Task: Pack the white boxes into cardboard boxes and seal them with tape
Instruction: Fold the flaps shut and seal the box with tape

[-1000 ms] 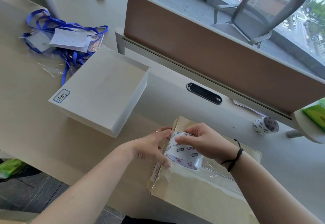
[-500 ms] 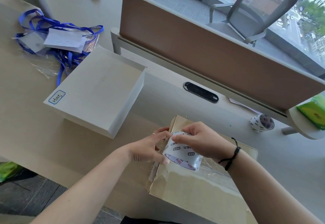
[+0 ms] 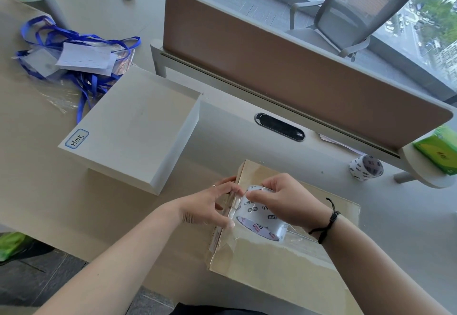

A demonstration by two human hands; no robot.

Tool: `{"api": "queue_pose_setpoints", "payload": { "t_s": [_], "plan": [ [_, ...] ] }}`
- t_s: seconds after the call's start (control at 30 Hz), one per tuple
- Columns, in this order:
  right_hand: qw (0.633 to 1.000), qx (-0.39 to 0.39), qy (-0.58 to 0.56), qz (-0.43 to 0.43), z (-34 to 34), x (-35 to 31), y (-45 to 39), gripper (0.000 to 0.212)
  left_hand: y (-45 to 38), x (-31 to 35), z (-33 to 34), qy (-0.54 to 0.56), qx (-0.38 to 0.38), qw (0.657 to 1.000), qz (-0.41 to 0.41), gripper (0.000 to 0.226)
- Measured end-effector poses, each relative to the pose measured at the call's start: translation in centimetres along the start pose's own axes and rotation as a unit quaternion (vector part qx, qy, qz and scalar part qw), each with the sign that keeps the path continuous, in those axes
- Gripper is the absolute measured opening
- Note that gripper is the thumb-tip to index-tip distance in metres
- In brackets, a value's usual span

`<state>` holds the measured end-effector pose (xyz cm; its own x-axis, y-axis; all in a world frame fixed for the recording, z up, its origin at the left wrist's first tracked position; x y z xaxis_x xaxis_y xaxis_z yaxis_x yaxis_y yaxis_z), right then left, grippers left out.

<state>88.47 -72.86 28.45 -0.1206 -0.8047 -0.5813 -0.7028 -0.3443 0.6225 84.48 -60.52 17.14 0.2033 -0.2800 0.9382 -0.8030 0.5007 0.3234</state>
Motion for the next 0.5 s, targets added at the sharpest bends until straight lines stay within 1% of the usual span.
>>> {"api": "queue_pose_setpoints", "payload": {
  "t_s": [0.23, 0.3, 0.4, 0.5],
  "plan": [
    [0.998, 0.013, 0.067, -0.008, 0.0, -0.7, 0.1, 0.040, 0.2, 0.0, 0.1, 0.000, -0.006, 1.000, -0.002, 0.064],
    [0.995, 0.022, 0.094, -0.022, -0.1, -1.2, 0.1, 0.044, 0.2, 0.0, 0.1, 0.003, -0.006, 1.000, -0.005, 0.065],
    [0.985, 0.035, 0.165, -0.044, -1.4, -1.7, 0.5, 0.054, 0.2, 0.1, 0.1, 0.020, -0.004, 1.000, -0.007, 0.062],
    [0.984, 0.037, 0.171, -0.018, -2.4, -0.2, 1.0, 0.050, 0.4, 0.2, 0.1, 0.035, -0.004, 0.999, -0.010, 0.062]
  ]
}}
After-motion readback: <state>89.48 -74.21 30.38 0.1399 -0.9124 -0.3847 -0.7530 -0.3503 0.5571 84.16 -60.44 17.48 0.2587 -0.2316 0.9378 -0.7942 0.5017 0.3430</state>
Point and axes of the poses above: each hand's wrist, its own y-axis away from the middle knuckle, its own z-axis out of the palm, x = y × z, the point moved 8 cm from there along -y, towards the middle knuckle, and after that the axes turned 2 degrees about z, right-handed, at the moved point
